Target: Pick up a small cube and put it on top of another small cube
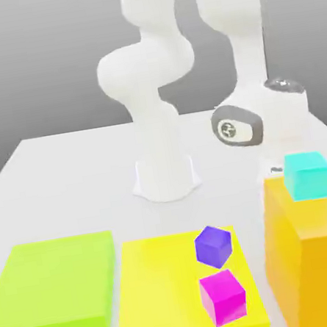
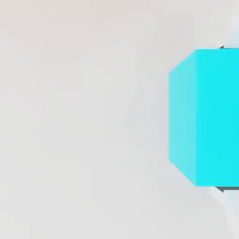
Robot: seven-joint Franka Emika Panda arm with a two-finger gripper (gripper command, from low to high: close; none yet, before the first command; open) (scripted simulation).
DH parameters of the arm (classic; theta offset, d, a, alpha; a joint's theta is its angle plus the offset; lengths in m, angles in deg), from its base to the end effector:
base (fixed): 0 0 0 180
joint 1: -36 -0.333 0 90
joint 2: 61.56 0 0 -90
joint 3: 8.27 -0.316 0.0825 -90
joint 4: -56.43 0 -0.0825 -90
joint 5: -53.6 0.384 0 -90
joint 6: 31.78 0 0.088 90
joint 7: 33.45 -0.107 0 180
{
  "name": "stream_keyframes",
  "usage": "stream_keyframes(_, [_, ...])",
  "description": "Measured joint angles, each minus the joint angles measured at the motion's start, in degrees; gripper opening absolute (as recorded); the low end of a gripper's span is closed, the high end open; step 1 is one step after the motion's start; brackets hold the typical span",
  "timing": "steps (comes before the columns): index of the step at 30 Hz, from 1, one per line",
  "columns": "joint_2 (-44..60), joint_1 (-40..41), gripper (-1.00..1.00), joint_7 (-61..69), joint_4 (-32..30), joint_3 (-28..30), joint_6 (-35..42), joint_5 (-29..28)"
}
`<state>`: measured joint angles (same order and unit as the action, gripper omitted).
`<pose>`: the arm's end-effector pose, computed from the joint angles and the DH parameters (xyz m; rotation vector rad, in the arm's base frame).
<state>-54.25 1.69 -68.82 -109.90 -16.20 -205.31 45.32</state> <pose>0.2380 0.2345 0.1568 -3.1133 -0.4108 0.0006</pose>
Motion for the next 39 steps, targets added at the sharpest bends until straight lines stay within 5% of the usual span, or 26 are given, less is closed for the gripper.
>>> stream_keyframes(4, [-7.9, -0.86, -1.0, 6.13, -1.33, -1.87, 6.52, 8.17])
stream_keyframes(24, [-10.92, -0.86, -1.0, -8.31, 11.92, -2.87, 55.38, -20.22])
stream_keyframes(33, [-17.51, 7.29, -1.0, -22.26, 17.03, 1.7, 75.39, -29.38])
stream_keyframes(39, [-17.64, 13.3, -1.0, -37.13, 21.12, 6.77, 72.22, -24.5])
